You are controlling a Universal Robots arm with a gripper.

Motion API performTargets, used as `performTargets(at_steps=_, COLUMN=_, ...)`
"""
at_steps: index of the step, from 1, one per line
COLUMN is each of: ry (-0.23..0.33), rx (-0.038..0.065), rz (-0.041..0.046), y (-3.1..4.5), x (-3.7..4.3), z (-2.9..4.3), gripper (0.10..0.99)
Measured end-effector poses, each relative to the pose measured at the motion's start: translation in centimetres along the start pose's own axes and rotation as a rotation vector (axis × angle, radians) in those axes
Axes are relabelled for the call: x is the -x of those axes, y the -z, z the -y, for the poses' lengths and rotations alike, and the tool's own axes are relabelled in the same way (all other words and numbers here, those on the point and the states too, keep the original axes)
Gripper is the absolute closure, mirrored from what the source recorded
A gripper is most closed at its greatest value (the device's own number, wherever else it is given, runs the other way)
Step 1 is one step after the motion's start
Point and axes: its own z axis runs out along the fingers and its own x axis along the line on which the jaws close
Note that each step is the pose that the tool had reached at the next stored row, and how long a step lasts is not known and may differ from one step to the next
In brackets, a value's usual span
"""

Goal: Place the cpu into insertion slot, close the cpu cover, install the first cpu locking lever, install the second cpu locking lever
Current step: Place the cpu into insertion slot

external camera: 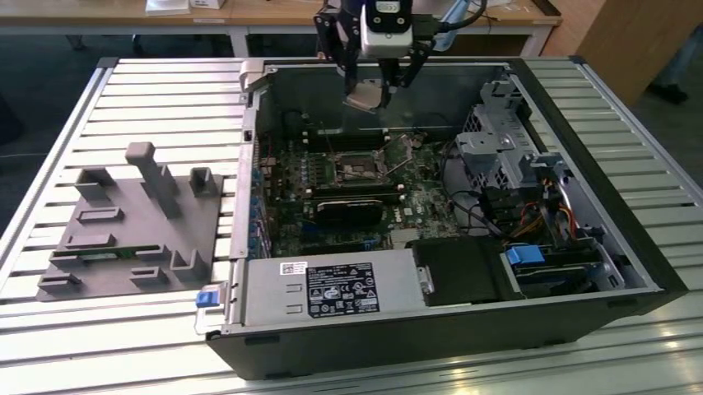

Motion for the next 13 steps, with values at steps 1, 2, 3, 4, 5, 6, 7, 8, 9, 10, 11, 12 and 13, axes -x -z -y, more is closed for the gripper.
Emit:
performTargets(at_steps=1, ry=-0.007, rx=0.0, rz=0.0006, y=-0.03, x=0.0, z=0.0, gripper=0.549)
performTargets(at_steps=2, ry=-0.015, rx=0.0, rz=0.0014, y=-0.06, x=0.0, z=0.01, gripper=0.549)
performTargets(at_steps=3, ry=-0.024, rx=0.0, rz=0.0022, y=-0.09, x=0.0, z=0.01, gripper=0.549)
performTargets(at_steps=4, ry=-0.034, rx=0.0, rz=0.0033, y=-0.13, x=0.0, z=0.01, gripper=0.549)
performTargets(at_steps=5, ry=-0.047, rx=0.0, rz=0.0045, y=-0.16, x=0.0, z=0.01, gripper=0.549)
performTargets(at_steps=6, ry=-0.064, rx=0.0, rz=0.006, y=-0.19, x=0.0, z=0.01, gripper=0.549)
performTargets(at_steps=7, ry=-0.081, rx=0.001, rz=0.0074, y=-0.23, x=0.0, z=0.01, gripper=0.549)
performTargets(at_steps=8, ry=-0.098, rx=0.001, rz=0.0089, y=-0.27, x=0.0, z=0.01, gripper=0.549)
performTargets(at_steps=9, ry=-0.115, rx=0.001, rz=0.0103, y=-0.3, x=0.0, z=0.02, gripper=0.549)
performTargets(at_steps=10, ry=-0.132, rx=0.001, rz=0.0118, y=-0.35, x=0.0, z=0.02, gripper=0.549)
performTargets(at_steps=11, ry=-0.149, rx=0.002, rz=0.0132, y=-0.39, x=0.0, z=0.03, gripper=0.549)
performTargets(at_steps=12, ry=-0.165, rx=0.002, rz=0.0146, y=-0.43, x=0.0, z=0.03, gripper=0.549)
performTargets(at_steps=13, ry=-0.182, rx=0.002, rz=0.016, y=-0.48, x=0.0, z=0.04, gripper=0.549)
